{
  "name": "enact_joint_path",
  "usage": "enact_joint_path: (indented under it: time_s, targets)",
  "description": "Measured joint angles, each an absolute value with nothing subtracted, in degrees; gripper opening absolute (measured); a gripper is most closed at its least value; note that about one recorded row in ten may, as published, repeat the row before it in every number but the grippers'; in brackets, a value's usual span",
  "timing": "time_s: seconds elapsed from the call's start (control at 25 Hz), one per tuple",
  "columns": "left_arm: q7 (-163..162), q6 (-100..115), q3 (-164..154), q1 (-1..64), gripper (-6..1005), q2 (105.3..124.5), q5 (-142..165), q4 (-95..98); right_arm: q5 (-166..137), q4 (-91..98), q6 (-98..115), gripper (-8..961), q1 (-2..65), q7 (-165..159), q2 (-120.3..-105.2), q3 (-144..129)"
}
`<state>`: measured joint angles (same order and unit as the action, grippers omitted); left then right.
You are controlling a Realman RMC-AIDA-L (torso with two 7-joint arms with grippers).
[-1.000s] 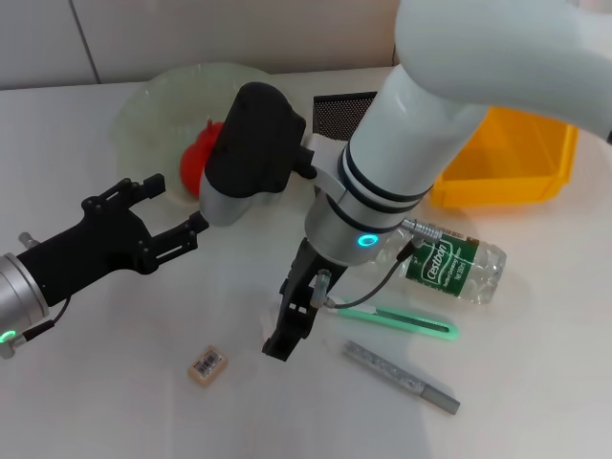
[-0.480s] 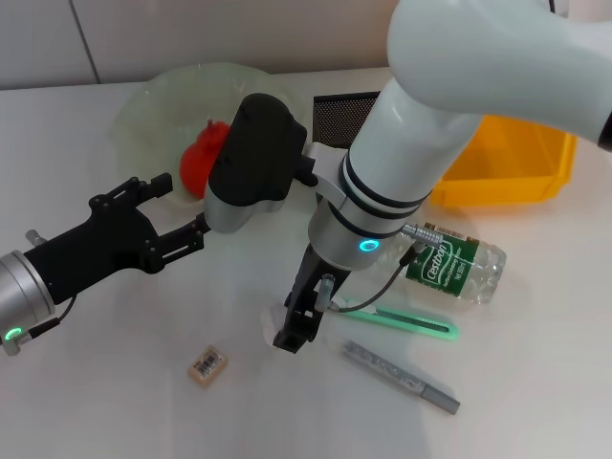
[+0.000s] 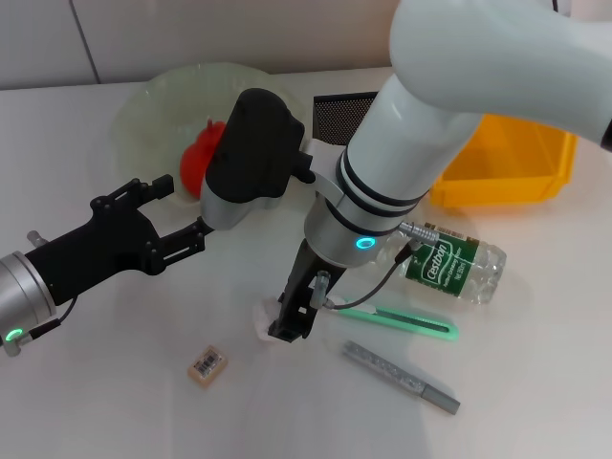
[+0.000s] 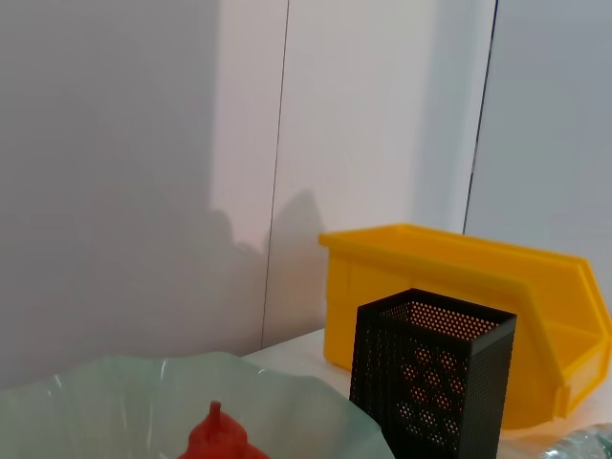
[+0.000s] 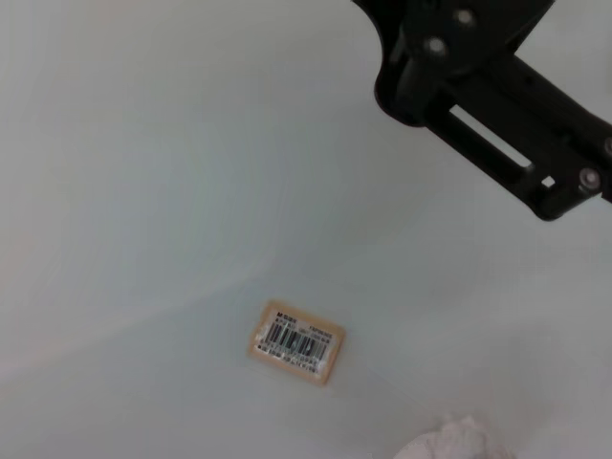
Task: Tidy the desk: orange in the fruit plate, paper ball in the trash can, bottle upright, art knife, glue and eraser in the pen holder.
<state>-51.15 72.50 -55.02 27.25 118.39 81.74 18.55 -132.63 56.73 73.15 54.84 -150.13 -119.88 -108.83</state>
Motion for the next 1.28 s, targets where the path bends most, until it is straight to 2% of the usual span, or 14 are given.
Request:
enact_joint_path:
  time_s: [0.44,0.92,1.28]
  targets:
    - [-51.2,72.6,-55.0,27.6,814,118.39,81.7,18.5,-134.2,64.3,77.2,299,51.0,-150.1,-119.34,-101.8]
    - [-52.1,73.9,-57.8,27.5,814,118.38,81.7,18.6,-144.4,90.0,88.3,295,38.8,-150.3,-119.19,-78.1]
    - [-52.2,76.9,-61.7,26.0,814,118.56,81.7,18.5,-145.7,95.1,84.0,293,31.5,-147.2,-119.18,-63.7]
